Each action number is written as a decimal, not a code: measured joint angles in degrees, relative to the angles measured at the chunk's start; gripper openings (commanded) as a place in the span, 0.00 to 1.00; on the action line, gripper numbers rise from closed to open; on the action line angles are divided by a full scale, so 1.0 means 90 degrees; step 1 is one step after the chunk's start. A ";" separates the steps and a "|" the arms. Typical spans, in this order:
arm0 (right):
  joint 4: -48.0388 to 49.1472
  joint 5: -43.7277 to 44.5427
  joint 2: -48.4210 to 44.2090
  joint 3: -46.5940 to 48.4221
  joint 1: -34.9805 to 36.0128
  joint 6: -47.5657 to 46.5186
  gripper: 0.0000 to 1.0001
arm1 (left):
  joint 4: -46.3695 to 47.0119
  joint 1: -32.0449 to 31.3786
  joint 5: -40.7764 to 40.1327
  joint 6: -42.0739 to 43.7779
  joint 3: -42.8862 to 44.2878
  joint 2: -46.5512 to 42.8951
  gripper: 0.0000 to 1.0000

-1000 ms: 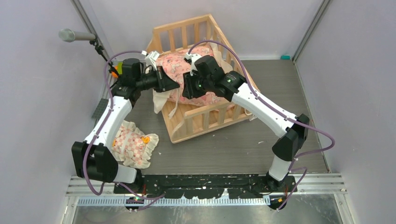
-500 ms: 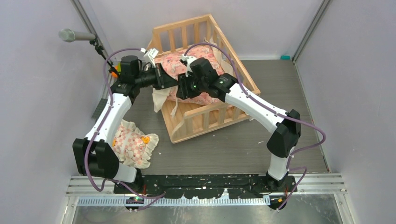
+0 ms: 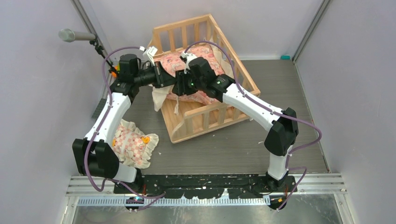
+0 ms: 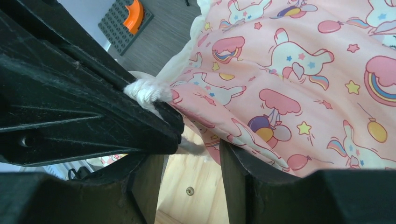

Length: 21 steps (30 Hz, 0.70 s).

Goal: Set up the pet bed
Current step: Adjust the ropes on the mattress.

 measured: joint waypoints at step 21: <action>0.0493 -0.0401 -0.0180 -0.0410 -0.0117 0.0257 0.00 | 0.0053 0.0104 0.0090 0.0000 0.0024 0.0049 0.32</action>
